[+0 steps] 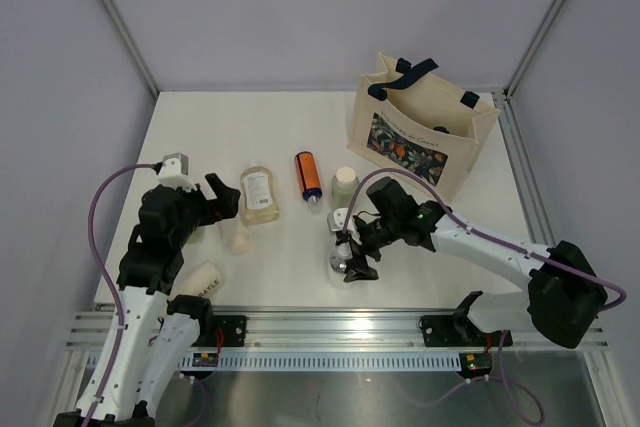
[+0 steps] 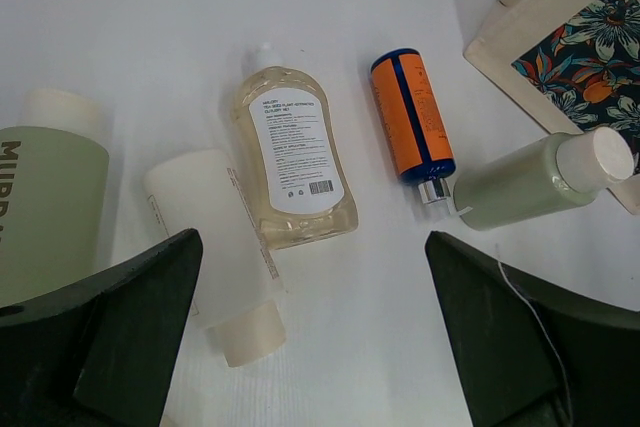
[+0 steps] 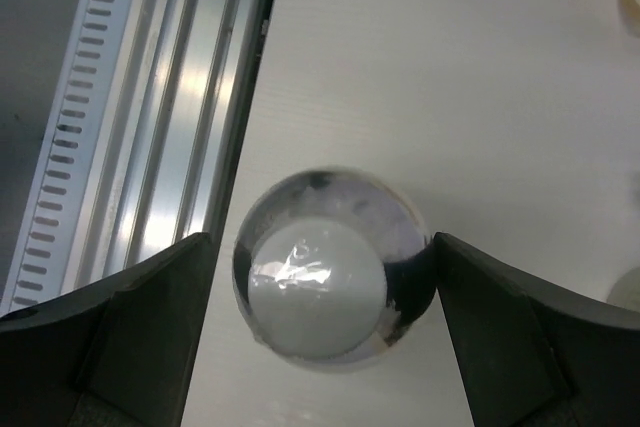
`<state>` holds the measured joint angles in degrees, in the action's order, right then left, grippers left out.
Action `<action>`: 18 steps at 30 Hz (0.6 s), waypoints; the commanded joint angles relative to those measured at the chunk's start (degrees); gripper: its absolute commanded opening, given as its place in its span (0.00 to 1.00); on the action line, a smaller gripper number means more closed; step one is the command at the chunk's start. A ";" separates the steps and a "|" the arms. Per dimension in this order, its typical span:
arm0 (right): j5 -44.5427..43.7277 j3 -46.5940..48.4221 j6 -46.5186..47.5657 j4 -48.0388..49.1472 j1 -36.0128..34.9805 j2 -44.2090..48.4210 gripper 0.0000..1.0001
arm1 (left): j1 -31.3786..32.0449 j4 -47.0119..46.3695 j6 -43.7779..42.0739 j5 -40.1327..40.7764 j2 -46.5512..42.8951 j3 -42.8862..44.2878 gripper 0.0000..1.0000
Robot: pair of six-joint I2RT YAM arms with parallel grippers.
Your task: Place the personal care products into the canvas bag
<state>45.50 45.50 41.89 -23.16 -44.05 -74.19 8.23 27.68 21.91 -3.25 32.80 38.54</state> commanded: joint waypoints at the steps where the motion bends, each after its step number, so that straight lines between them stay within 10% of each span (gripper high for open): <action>1: -0.32 -0.58 -8.22 8.74 -1.39 -1.30 0.99 | 0.03 -1.40 0.76 -0.44 0.69 0.57 0.99; 18: -10.07 1.00 -11.83 10.33 -2.53 -4.29 0.87 | 0.03 -0.70 2.26 0.26 -0.63 0.22 0.99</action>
<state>38.48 44.99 30.81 -14.35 -46.13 -78.94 8.23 27.81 23.35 -3.18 32.34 38.48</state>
